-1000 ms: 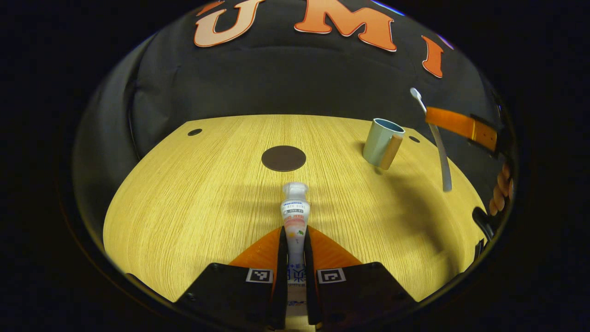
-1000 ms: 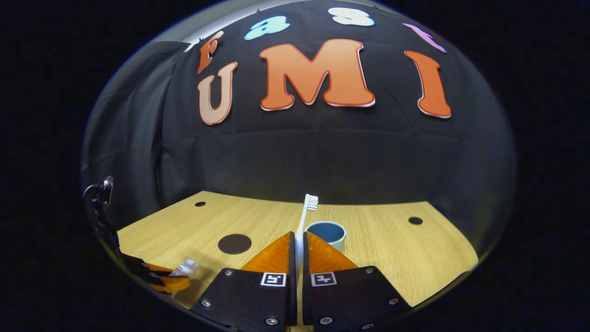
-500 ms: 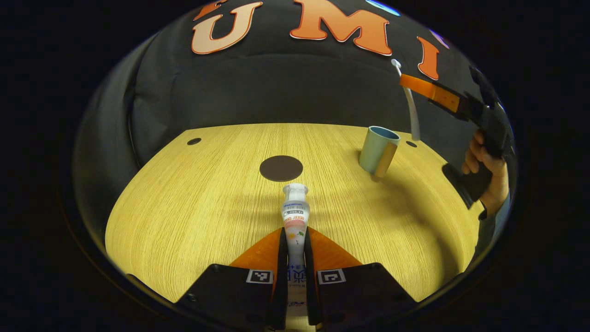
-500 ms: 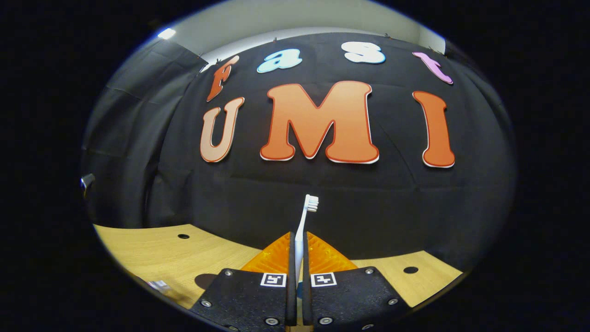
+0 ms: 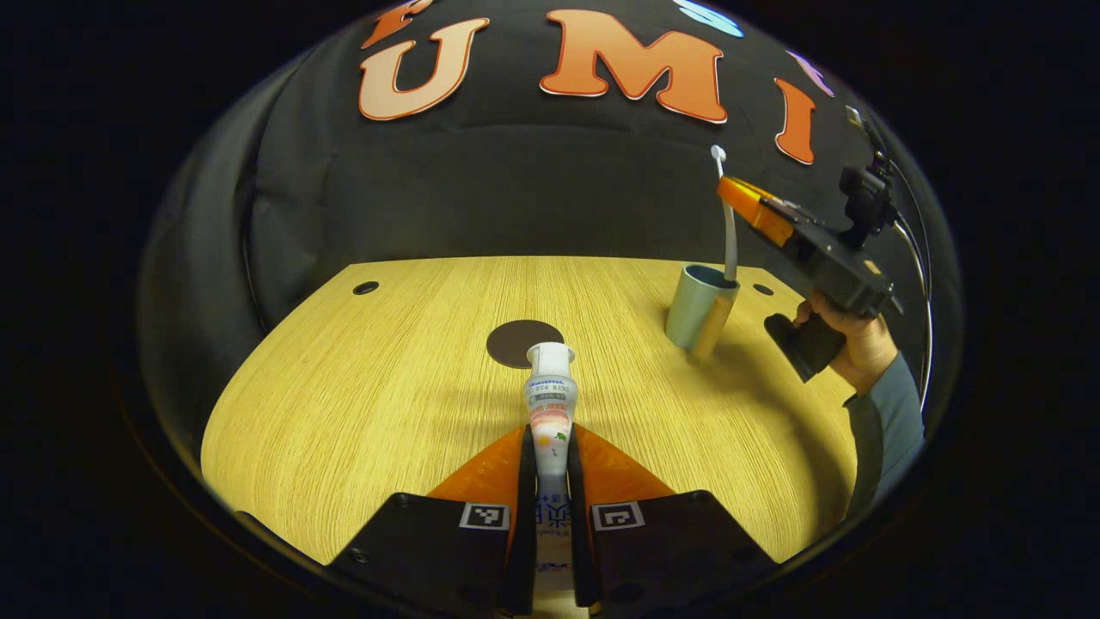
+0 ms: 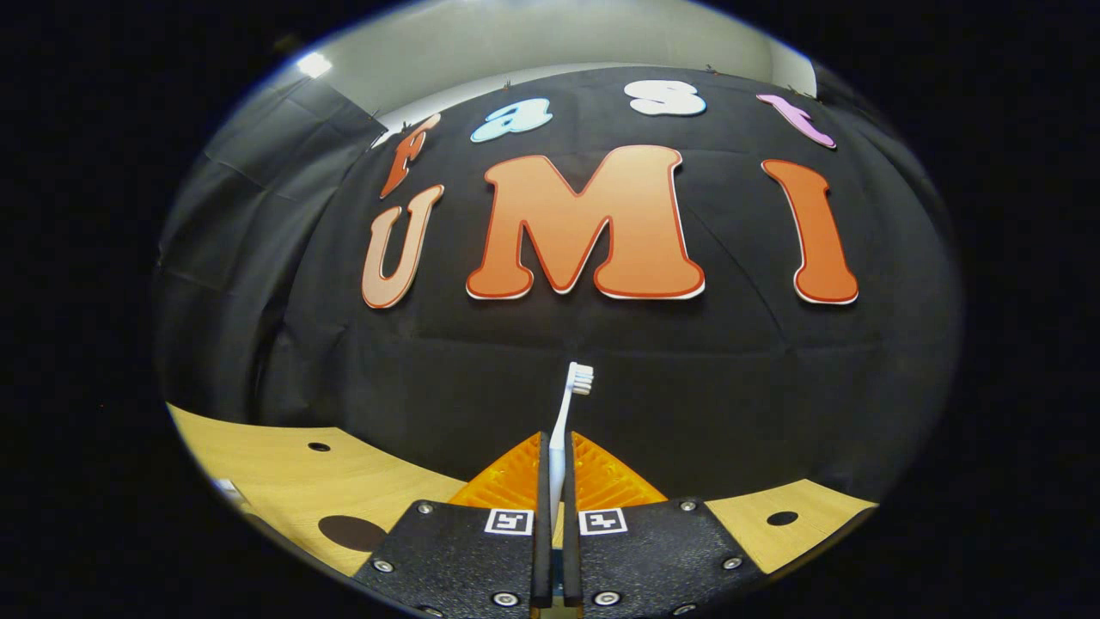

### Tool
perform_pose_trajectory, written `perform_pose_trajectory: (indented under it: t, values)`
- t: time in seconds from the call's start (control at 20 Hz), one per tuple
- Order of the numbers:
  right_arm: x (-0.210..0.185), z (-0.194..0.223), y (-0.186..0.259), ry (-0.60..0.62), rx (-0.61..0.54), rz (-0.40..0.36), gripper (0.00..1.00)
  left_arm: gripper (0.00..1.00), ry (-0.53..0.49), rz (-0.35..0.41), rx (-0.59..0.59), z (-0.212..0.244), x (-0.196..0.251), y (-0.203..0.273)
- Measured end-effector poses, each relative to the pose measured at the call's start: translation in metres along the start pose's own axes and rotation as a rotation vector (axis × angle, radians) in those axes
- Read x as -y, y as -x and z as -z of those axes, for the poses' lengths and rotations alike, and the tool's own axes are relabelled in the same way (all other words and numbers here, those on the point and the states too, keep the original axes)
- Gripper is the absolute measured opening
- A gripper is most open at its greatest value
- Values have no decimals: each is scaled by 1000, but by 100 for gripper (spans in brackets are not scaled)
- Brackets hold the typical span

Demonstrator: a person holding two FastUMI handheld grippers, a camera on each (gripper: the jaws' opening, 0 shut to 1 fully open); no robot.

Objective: Put the toothbrush and toothpaste on the desktop into the cup, then pick up the cup and place it on the coaster on the desktop.

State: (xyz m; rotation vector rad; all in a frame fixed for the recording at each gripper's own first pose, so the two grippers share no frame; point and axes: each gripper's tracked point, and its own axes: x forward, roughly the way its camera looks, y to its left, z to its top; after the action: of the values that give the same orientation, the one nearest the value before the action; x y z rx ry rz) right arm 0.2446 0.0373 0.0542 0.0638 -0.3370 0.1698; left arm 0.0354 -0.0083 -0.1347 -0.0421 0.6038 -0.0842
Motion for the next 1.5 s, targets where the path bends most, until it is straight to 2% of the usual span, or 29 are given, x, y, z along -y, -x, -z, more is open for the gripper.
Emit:
perform_pose_trajectory:
  t: [0.4, 0.65, 0.85, 1.1, 1.25, 1.35, 1.4, 1.45, 1.5]
  values:
    - [33, 17, -14, -106, 3, 80, 5, 21, 13, -23, 53, -12, -10, 2]
    - [36, 39, -10, -85, -55, 84, 6, 21, 20, -30, 63, -15, -11, 2]
    - [46, 55, -4, -86, -117, 118, 8, 21, 21, -31, 86, -22, -9, -2]
    - [46, 56, 10, -84, -173, 108, 8, 21, 12, -27, 127, -37, -4, -1]
    - [41, 57, 23, -64, -218, 78, 12, 21, 3, -19, 174, -49, 8, 6]
    - [44, 60, 33, -54, -251, 75, 22, 21, -2, -6, 207, -65, 14, 1]
    - [45, 59, 38, -56, -262, 74, 32, 21, -4, -2, 227, -74, 16, -1]
    - [46, 58, 45, -62, -269, 74, 37, 21, -7, 5, 249, -87, 19, -6]
    - [46, 55, 51, -70, -267, 71, 49, 21, -7, 13, 275, -101, 23, -12]
